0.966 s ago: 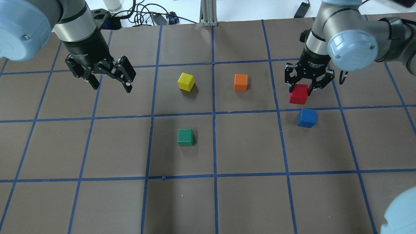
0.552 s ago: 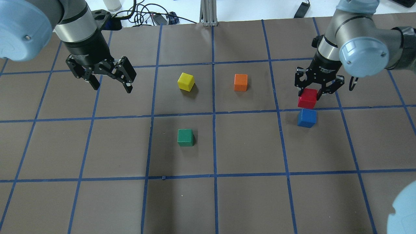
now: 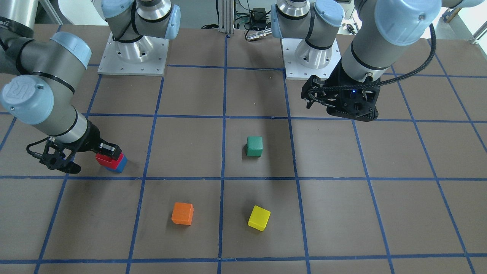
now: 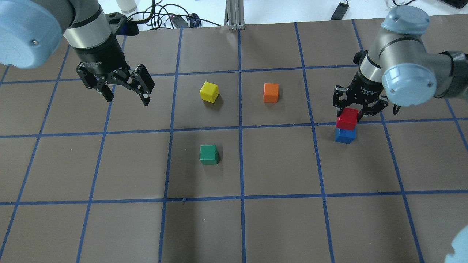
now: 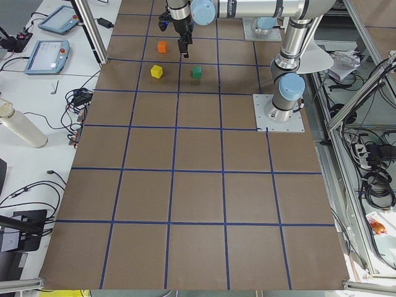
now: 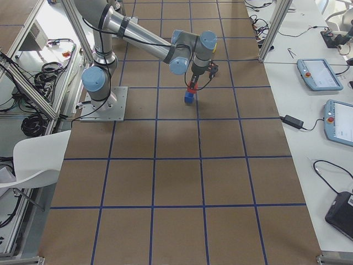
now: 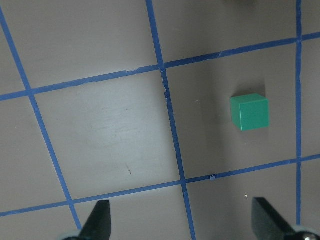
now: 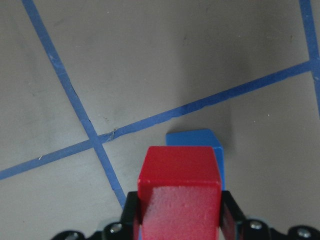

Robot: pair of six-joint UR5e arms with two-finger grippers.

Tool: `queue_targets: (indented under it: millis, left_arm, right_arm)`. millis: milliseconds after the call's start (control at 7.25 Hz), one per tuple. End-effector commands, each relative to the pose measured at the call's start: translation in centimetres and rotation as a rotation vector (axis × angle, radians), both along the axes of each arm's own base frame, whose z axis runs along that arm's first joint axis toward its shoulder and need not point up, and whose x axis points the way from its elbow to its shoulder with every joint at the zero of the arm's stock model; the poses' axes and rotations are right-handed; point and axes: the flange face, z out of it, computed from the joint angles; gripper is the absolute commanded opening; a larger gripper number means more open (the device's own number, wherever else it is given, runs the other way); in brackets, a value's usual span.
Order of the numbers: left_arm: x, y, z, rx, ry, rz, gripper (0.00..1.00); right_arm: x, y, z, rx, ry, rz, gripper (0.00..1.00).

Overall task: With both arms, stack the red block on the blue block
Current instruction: 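Lower the red cube onto the blue cube and open the right gripper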

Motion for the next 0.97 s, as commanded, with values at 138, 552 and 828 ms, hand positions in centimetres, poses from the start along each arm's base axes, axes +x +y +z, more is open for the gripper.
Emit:
queue_targets:
  millis: [138, 552, 828]
  left_arm:
    - [-0.13, -0.07, -0.20, 0.004, 0.000, -0.003, 1.00]
    - [-0.23, -0.16, -0.35, 0.006, 0.001, -0.002, 1.00]
    - [-0.30, -0.23, -0.51, 0.009, 0.001, -0.002, 1.00]
  right_arm:
    - [-0.21, 0.19, -0.48, 0.001, 0.008, 0.005, 0.00]
    - [-0.31, 0.32, -0.62, 0.011, 0.011, 0.003, 0.00]
    - [-0.32, 0.37, -0.66, 0.016, 0.013, -0.003, 0.00]
